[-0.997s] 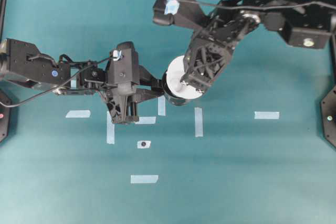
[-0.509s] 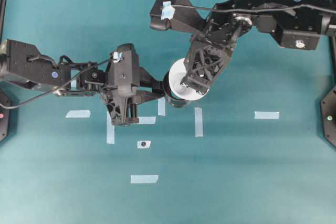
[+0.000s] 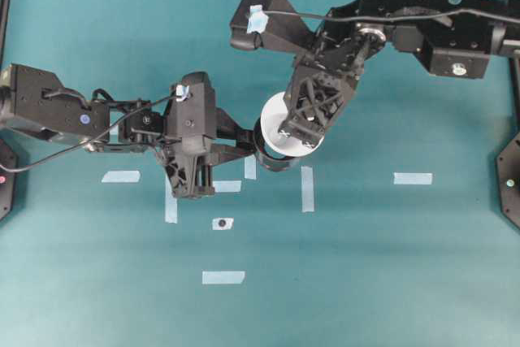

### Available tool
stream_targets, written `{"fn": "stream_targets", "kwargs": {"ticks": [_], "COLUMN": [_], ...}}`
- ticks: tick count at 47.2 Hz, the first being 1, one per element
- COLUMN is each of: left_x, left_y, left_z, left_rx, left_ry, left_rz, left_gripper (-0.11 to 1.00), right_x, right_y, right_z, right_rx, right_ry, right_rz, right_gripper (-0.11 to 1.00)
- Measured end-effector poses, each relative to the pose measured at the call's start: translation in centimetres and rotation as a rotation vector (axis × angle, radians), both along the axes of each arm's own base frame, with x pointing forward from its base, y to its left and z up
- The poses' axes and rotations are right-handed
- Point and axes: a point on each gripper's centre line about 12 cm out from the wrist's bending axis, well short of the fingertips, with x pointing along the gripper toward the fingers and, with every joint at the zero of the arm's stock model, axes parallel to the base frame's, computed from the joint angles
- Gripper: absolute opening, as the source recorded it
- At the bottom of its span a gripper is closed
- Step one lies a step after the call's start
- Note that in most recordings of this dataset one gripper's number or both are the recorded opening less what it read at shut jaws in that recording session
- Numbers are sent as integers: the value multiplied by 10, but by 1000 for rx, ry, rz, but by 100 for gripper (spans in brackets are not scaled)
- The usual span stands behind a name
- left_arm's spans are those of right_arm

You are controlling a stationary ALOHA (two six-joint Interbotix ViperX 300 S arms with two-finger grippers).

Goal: Holding the cup holder with the left arm, the right arm places the cup into the cup holder.
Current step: 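Move the white cup toward the holder and insert it into the holder opening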

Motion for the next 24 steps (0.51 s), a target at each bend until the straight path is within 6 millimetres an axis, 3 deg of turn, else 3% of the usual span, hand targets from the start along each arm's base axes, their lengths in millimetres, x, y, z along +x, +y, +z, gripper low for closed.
{"fn": "stream_targets", "kwargs": {"ticks": [14, 24], "left_x": [0, 1], "left_y": [0, -1], "left_z": [1, 2], "left_rx": [0, 0], "left_ry": [-6, -17], "left_rz": [0, -1], "left_gripper": [24, 24], "right_x": [2, 3], "right_y": [0, 0], "right_z": [-6, -9], "right_rx": [3, 5], "right_ry": [15, 24], "right_rz": [2, 2], "right_gripper": [7, 24]}}
